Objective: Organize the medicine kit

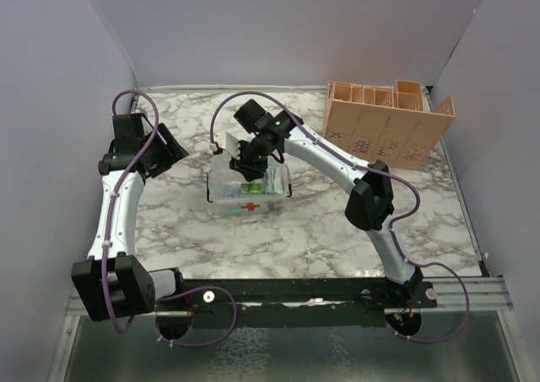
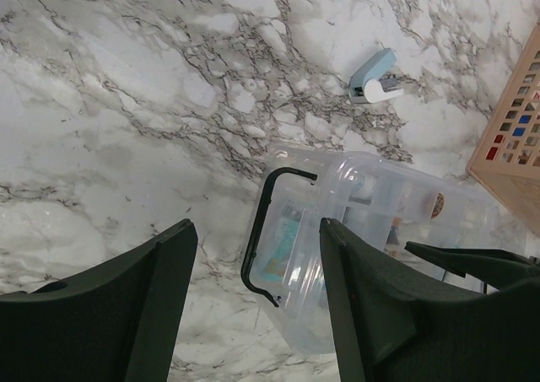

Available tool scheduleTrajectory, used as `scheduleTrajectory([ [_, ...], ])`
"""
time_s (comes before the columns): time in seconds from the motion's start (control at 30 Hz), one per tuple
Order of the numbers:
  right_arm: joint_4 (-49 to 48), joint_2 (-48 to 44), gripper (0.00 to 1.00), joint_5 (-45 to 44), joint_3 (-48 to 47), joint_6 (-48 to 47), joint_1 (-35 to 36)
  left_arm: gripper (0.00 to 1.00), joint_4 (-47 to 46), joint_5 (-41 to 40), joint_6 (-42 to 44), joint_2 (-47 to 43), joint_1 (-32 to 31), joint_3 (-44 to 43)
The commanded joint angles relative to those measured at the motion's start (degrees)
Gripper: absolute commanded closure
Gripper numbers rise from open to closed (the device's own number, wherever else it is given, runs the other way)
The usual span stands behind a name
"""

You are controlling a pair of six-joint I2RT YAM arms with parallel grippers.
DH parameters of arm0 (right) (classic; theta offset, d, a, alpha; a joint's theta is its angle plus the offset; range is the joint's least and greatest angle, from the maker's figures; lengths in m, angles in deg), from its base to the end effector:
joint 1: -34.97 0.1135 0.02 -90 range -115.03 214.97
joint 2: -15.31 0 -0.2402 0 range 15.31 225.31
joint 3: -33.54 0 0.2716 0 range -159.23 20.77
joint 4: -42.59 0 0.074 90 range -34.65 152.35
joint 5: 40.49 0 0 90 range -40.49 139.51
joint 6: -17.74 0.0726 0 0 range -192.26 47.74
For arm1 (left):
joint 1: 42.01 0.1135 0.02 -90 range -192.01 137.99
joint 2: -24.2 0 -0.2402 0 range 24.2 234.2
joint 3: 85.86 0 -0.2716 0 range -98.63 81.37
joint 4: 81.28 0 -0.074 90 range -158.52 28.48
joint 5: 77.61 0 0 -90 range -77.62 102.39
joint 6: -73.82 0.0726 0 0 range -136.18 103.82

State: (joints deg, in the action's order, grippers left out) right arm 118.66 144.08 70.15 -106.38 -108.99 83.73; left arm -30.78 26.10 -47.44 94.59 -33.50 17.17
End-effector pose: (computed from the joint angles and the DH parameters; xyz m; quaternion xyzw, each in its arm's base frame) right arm 0.3084 0.3906 0.2247 -0.6804 0.6789 0.1963 0.1941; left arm 0.3124 0.0293 0.2706 -0.2668 0.8751 -0.1843 0.3593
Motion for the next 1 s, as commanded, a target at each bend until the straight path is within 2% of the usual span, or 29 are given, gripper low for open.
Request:
scheduleTrajectory([
  [0.0, -1.2, -0.2, 0.63, 0.8, -3.3, 2.5, 0.0, 0.37, -1.6, 1.9, 0.0, -0.3, 0.3, 0.0],
  [0.23, -2.6, -1.6, 0.58, -0.6, -4.4, 4.1, 0.0, 0.36, -2.2, 4.2, 1.0, -0.3, 0.3, 0.1],
  [0.43, -9.1, -7.6, 0.56, -4.7, -2.6, 8.7, 0.0, 0.3, -4.2, 10.4, 3.6, -1.1, 0.0, 1.1],
  [0.57, -21.1, -16.7, 0.56, -13.6, 8.4, 15.9, 0.0, 0.25, -5.8, 13.3, 5.9, -2.7, -1.4, 3.6],
  [0.7, -32.4, -26.6, 0.56, -27.4, 22.7, 25.8, -0.8, 0.23, -7.0, 16.4, 8.2, -3.9, -2.9, 5.9],
  [0.87, -33.9, -35.0, 0.56, -37.8, 34.7, 37.5, -2.6, 0.23, -8.8, 18.9, 8.8, -3.7, -4.6, 7.8],
  [0.97, -32.2, -38.4, 0.56, -39.1, 40.4, 45.5, -3.7, 0.24, -8.9, 18.9, 9.1, -2.8, -5.1, 8.1],
])
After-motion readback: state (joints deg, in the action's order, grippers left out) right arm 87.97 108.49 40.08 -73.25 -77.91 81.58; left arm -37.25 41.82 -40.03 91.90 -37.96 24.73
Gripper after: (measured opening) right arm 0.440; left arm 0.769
